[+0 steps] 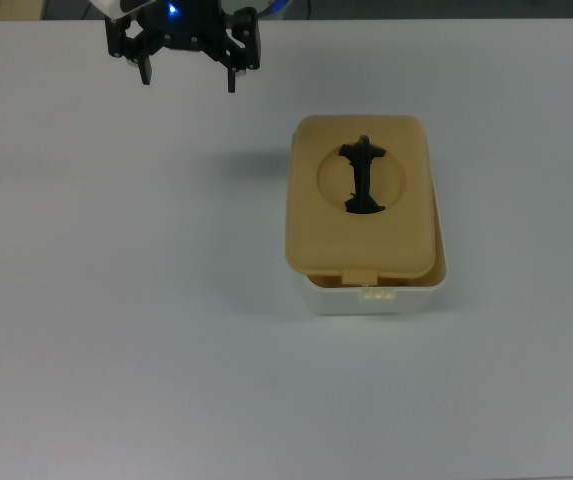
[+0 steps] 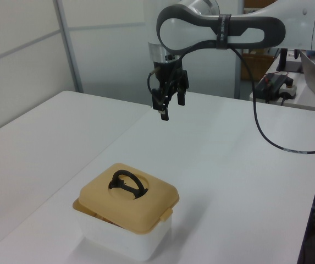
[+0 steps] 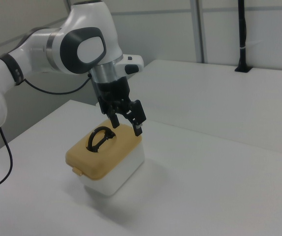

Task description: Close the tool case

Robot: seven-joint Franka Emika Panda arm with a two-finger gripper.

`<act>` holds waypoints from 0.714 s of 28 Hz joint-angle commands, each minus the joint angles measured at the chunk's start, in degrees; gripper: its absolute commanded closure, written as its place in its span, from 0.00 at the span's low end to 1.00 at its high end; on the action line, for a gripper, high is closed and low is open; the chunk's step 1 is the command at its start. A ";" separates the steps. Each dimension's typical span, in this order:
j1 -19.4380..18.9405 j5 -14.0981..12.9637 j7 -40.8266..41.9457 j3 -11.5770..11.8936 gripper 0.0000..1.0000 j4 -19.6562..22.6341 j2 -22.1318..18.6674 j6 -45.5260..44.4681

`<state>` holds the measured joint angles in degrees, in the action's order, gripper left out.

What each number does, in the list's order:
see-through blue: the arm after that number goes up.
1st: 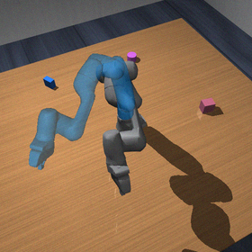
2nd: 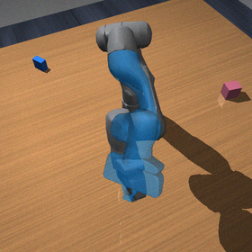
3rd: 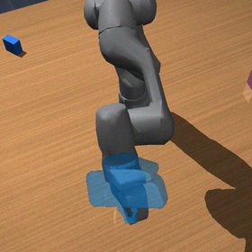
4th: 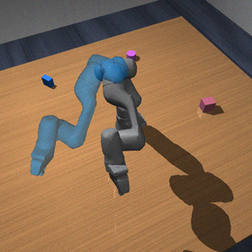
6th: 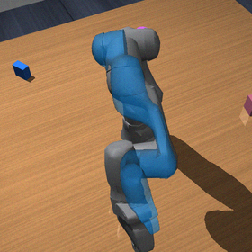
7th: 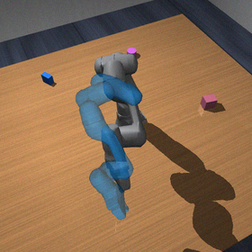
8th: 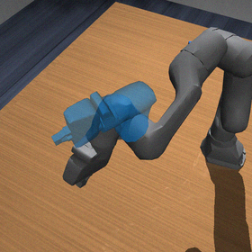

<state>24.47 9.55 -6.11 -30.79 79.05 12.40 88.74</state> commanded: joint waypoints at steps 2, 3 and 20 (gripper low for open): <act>0.23 -1.12 0.92 0.56 0.00 1.37 -1.41 0.56; 0.23 -1.12 0.92 0.56 0.00 1.46 -1.41 0.56; 0.23 -0.76 0.92 0.47 0.00 1.37 -0.88 2.31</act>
<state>24.48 9.55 -6.11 -30.79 79.06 12.50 89.24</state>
